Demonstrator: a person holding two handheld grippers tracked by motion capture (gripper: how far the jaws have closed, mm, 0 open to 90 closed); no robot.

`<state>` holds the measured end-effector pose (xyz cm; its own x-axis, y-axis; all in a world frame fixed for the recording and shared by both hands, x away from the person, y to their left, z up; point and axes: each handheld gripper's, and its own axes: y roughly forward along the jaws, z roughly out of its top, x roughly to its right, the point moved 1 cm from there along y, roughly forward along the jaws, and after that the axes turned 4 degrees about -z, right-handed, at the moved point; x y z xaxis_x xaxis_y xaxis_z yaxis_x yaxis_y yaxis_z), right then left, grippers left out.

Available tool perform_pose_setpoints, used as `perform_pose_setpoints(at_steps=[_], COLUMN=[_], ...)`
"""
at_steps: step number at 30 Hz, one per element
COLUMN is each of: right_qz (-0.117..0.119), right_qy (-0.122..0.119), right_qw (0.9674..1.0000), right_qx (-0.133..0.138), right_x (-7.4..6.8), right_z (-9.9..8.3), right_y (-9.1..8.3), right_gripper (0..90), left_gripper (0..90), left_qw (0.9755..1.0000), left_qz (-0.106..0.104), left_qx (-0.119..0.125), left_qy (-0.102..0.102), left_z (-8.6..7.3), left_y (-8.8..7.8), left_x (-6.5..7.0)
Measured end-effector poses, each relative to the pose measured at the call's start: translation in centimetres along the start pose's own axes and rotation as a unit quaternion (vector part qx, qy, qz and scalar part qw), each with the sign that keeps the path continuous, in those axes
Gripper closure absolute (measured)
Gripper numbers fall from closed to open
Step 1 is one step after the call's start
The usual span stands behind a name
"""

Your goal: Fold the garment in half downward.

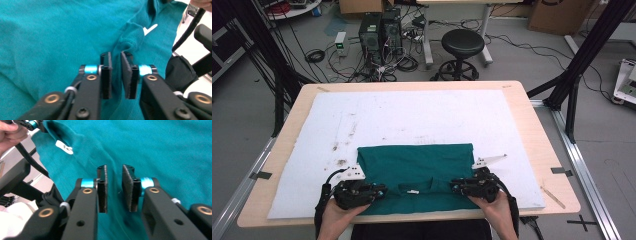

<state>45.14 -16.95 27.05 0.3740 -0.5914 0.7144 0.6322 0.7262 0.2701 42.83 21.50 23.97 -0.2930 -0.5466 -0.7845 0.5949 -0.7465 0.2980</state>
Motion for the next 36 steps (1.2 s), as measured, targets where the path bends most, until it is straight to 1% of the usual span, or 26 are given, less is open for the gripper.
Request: perform_pose_setpoints(at_steps=[2,4,5,6,7,8,12,14,16,18,22,24,26,27,28,29,31,32,33,34,36], right_qz=[0.004,0.006,0.009,0.012,0.01,0.005,0.009,0.015,0.019,0.022,0.027,0.03,0.036,0.038,0.04,0.04,0.041,0.039,0.033,0.024,0.012], right_qy=[-0.006,-0.013,-0.017,-0.02,-0.022,-0.026,-0.017,-0.019,-0.022,-0.024,-0.028,-0.029,-0.024,-0.02,-0.019,-0.013,-0.01,-0.009,-0.009,-0.011,-0.018], right_qw=[1.0,0.9999,0.9998,0.9997,0.9997,0.9996,0.9998,0.9997,0.9995,0.9993,0.999,0.9989,0.999,0.999,0.999,0.999,0.9988,0.9987,0.9988,0.999,0.9993], right_qx=[-0.001,-0.003,-0.006,-0.008,-0.01,-0.007,-0.004,-0.005,-0.01,-0.018,-0.023,-0.02,-0.011,-0.007,0.004,0.012,0.026,0.033,0.035,0.036,0.031], right_x=[-0.5,-0.8,-1.0,-1.1,-1.2,-1.2,-1.2,-1.2,-1.4,-1.7,-2.1,-2.1,-2.1,-2.2,-2.1,-2.1,-2.1,-2.2,-2.3,-2.5,-2.8], right_z=[0.5,1.0,1.1,1.2,1.1,1.0,0.4,0.1,-0.3,-0.7,-1.3,-1.4,-1.4,-1.4,-1.3,-1.1,-0.8,-0.6,-0.4,-0.1,0.3], right_y=[0.4,0.8,1.0,1.2,1.2,1.2,0.6,0.3,0.1,0.1,0.1,0.0,-0.3,-0.4,-0.6,-0.7,-0.9,-0.8,-0.7,-0.5,0.2], right_gripper=[72.7,74.1,77.5,82.6,88.8,89.5,90.0,90.0,90.0,90.0,90.0,89.6,86.1,84.1,80.9,79.7,76.2,73.9,72.4,69.7,63.4], left_gripper=[77.7,81.3,84.4,87.1,87.9,88.1,88.2,88.2,88.2,88.2,88.0,83.7,77.7,74.4,71.9,70.1,64.8,63.6,61.7,59.7,57.8], left_qw=[1.0,0.9999,0.9999,0.9998,0.9998,0.9997,0.9993,0.9992,0.999,0.9988,0.9984,0.9984,0.9986,0.999,0.9992,0.9995,0.9998,0.9997,0.9994,0.9991,0.9985], left_qz=[-0.003,-0.005,-0.006,-0.009,-0.013,-0.016,-0.031,-0.033,-0.036,-0.037,-0.042,-0.049,-0.047,-0.042,-0.036,-0.027,-0.007,0.002,0.019,0.029,0.043], left_qx=[0.005,0.004,0.001,0.001,0.001,0.0,-0.003,-0.006,-0.014,-0.019,-0.024,-0.018,-0.012,-0.006,0.001,0.007,0.019,0.022,0.028,0.032,0.028], left_qy=[0.002,0.008,0.013,0.017,0.018,0.02,0.02,0.02,0.023,0.024,0.028,0.021,0.021,0.018,0.016,0.014,0.006,0.007,0.006,0.006,0.018], left_z=[0.4,0.6,0.6,0.6,0.5,0.3,-0.3,-0.6,-0.9,-1.1,-1.4,-1.3,-1.1,-1.0,-0.9,-0.7,-0.5,-0.4,-0.2,-0.1,0.2], left_y=[0.2,0.4,0.5,0.5,0.5,0.5,0.0,-0.2,-0.2,-0.1,0.0,-0.2,-0.5,-0.7,-0.8,-0.9,-1.0,-1.1,-1.0,-0.9,-0.4], left_x=[0.1,0.2,0.3,0.4,0.5,0.6,0.8,1.0,1.2,1.5,1.7,1.6,1.6,1.6,1.5,1.4,1.3,1.2,1.3,1.4,1.7])
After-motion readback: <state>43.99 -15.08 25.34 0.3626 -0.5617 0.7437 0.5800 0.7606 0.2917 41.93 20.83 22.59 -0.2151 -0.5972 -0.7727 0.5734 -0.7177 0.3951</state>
